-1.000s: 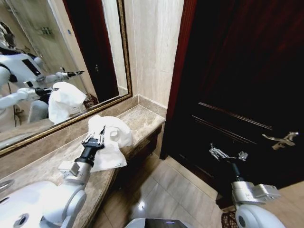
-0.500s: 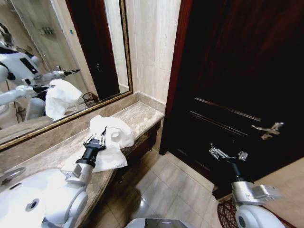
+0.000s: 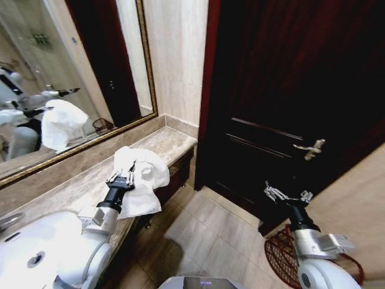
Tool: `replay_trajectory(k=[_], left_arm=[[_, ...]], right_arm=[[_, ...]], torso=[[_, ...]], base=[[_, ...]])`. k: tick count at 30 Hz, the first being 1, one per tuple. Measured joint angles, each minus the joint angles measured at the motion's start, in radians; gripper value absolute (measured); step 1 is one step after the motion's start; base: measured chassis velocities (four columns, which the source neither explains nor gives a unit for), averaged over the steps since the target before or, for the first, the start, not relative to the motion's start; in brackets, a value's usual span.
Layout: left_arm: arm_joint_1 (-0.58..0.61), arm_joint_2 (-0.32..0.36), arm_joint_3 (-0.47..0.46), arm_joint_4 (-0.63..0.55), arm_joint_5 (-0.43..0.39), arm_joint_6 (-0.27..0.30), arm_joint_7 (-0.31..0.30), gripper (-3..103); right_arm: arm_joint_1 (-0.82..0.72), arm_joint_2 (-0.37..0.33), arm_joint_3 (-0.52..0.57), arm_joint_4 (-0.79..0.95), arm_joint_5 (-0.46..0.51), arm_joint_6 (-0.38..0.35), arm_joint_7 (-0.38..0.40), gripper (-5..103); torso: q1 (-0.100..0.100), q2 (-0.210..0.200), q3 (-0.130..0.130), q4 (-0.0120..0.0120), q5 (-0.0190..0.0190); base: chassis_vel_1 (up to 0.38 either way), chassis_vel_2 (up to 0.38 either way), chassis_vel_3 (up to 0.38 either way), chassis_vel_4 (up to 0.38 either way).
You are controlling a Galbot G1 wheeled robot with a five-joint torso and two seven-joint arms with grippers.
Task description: Discard the used towel into the hamper.
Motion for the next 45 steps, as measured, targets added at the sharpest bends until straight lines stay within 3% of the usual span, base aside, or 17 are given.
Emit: replay_trajectory(k=[38, 45], left_arm=[[0.018, -0.022, 0.011, -0.012, 0.014, -0.013, 0.007, 11], [0.016, -0.026, 0.012, -0.006, 0.010, -0.045, 0.016, 11]], right_arm=[[-0.021, 0.026, -0.010, 0.017, -0.005, 0.035, -0.002, 100], [-0.026, 0.027, -0.010, 0.020, -0.011, 0.018, -0.001, 100]], torso=[[-0.004, -0.009, -0.005, 0.0000, -0.0001], [-0.008, -0.017, -0.008, -0.0003, 0.0000]], base=[[-0.124, -0.122, -0.124, -0.120], [-0.130, -0.120, -0.128, -0.132]])
